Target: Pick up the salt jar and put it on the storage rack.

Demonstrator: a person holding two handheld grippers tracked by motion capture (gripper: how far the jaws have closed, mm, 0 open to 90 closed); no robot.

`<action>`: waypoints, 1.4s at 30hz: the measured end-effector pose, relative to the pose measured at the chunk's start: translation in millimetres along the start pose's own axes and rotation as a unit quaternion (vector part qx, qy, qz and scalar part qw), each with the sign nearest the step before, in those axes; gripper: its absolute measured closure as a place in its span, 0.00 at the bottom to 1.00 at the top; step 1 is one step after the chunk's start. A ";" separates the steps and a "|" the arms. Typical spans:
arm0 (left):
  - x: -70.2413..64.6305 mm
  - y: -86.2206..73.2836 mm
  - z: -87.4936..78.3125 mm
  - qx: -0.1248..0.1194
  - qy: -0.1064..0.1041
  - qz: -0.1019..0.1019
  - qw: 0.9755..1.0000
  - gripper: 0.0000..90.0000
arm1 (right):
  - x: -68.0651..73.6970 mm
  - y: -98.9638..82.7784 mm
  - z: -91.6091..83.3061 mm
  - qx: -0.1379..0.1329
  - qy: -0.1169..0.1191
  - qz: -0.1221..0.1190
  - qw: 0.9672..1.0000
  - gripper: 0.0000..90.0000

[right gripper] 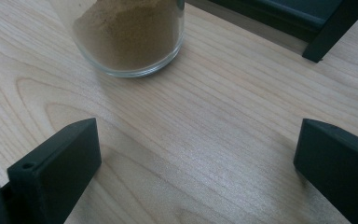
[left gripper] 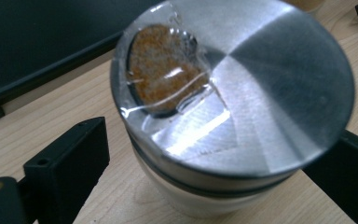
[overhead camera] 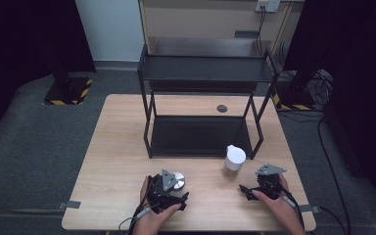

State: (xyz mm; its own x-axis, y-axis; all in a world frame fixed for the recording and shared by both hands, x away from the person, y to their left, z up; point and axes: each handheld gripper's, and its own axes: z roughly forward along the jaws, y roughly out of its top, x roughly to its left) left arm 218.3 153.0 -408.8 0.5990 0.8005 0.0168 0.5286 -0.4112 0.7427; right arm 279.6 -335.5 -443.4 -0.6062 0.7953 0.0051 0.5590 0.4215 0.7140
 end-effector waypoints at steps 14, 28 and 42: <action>2.9 -3.3 3.7 0.001 -0.002 0.000 1.000 0.10 | -0.4 -0.1 -0.1 0.000 0.000 -0.002 1.000 0.01; 5.2 -4.6 5.7 0.000 -0.008 0.002 1.000 0.23 | -0.6 -0.1 -0.1 0.000 0.001 -0.002 1.000 0.01; 8.4 -6.4 9.6 -0.002 -0.019 0.002 1.000 0.32 | -0.6 -0.1 -0.1 0.000 0.001 -0.002 1.000 0.01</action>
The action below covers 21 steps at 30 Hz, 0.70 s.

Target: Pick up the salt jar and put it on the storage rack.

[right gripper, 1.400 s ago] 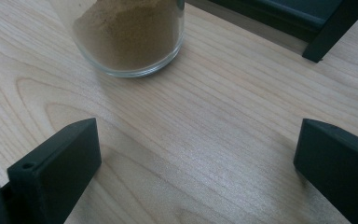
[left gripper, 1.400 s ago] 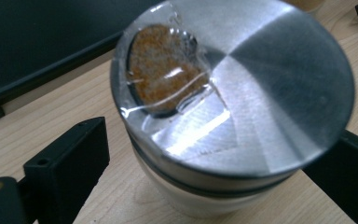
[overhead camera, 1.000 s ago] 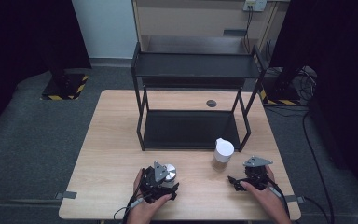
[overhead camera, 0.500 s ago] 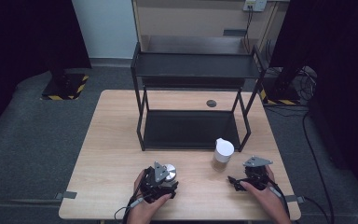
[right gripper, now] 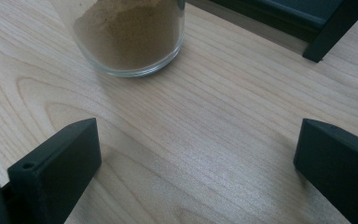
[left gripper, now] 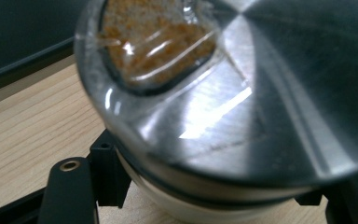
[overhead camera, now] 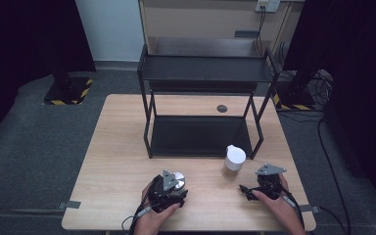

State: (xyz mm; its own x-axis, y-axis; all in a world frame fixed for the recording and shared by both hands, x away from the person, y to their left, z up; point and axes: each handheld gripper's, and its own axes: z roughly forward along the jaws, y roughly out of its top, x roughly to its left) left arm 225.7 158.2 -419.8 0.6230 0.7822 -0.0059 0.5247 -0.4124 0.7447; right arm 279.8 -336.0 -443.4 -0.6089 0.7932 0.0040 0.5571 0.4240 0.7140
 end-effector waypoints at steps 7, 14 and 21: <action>-0.3 0.3 -0.1 0.000 0.001 0.000 1.000 0.33 | 0.0 0.0 0.0 0.000 0.000 0.000 1.000 0.01; -6.2 0.5 -1.8 -0.006 0.010 -0.002 1.000 0.33 | -0.2 0.0 0.0 0.000 0.000 0.000 1.000 0.01; -9.9 3.3 -7.6 -0.010 0.014 -0.006 1.000 0.33 | -0.3 0.0 0.0 0.000 0.001 -0.001 1.000 0.01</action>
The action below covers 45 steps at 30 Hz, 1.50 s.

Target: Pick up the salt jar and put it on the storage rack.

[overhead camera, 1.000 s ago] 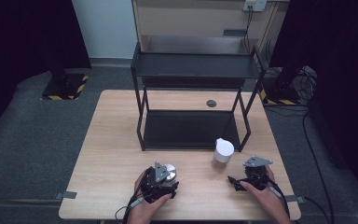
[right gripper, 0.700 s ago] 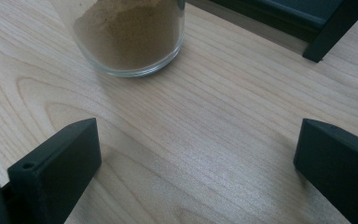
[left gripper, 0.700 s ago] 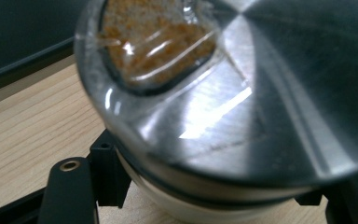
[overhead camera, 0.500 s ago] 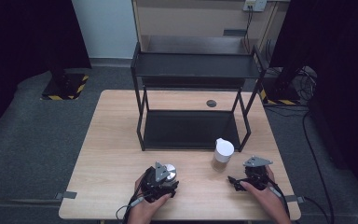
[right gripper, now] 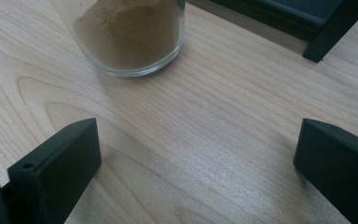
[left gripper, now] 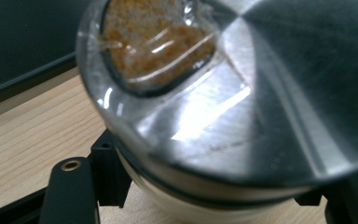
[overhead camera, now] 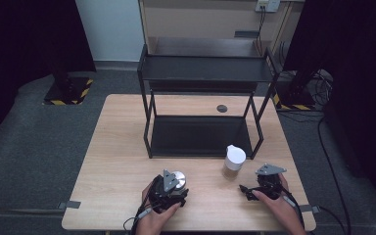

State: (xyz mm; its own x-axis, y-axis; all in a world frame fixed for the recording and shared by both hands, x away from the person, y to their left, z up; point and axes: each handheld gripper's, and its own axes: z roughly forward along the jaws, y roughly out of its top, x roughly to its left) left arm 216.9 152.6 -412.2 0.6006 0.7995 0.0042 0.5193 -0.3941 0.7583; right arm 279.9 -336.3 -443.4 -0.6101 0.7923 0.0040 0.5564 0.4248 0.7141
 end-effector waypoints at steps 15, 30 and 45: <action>-0.4 0.7 -3.2 -0.003 0.011 -0.011 1.000 0.33 | 0.0 0.0 0.0 0.000 0.000 -0.001 1.000 0.01; -1.2 1.7 -5.4 -0.003 0.017 -0.016 1.000 0.33 | 0.0 0.0 0.0 0.000 0.000 0.000 1.000 0.01; -2.7 4.8 -4.9 -0.005 0.021 -0.015 1.000 0.33 | -0.1 0.0 0.0 0.000 0.000 -0.001 1.000 0.01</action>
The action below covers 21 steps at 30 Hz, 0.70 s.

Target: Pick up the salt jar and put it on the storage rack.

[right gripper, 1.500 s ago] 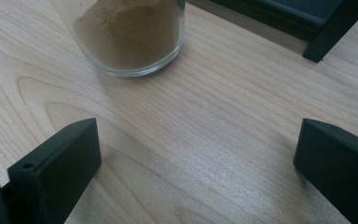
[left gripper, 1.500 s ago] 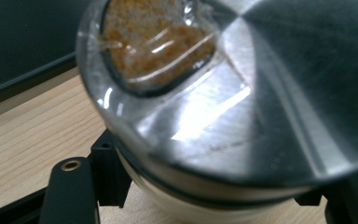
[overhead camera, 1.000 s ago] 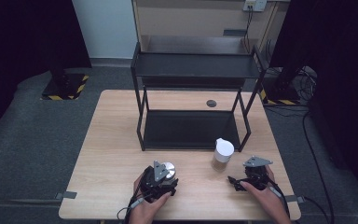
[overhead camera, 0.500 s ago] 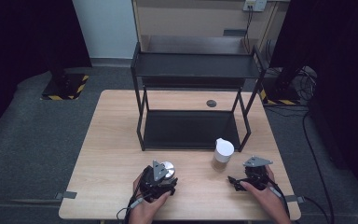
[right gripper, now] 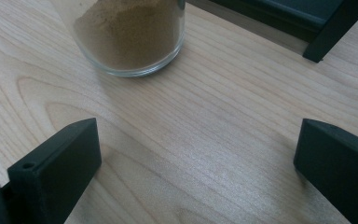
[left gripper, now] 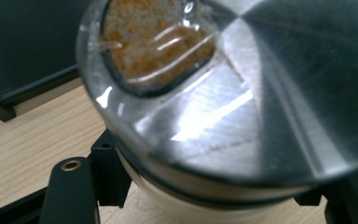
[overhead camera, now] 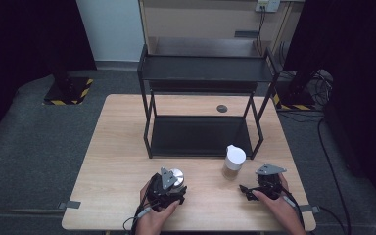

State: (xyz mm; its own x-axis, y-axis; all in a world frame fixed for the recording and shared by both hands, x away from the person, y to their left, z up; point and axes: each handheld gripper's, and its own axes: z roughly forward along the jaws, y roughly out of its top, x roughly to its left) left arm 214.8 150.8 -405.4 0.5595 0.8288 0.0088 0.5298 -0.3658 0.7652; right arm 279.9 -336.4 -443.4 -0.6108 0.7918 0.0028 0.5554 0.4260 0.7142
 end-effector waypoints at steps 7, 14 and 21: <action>2.3 4.6 -0.3 0.002 0.006 0.003 1.000 0.33 | 0.0 0.0 0.0 0.000 0.000 0.000 1.000 0.01; 5.1 8.7 -0.7 0.002 0.013 0.004 1.000 0.33 | 0.1 0.0 0.0 0.000 0.000 0.001 1.000 0.01; 7.2 14.4 2.6 0.002 0.017 0.003 1.000 0.33 | 0.0 0.0 0.0 0.000 0.000 0.000 1.000 0.01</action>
State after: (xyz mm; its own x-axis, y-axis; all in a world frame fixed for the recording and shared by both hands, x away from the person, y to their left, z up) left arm 228.1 150.4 -396.0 0.5402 0.8408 0.0349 0.5289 -0.3715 0.7631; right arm 279.9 -336.4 -443.5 -0.6109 0.7917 0.0026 0.5552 0.4261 0.7142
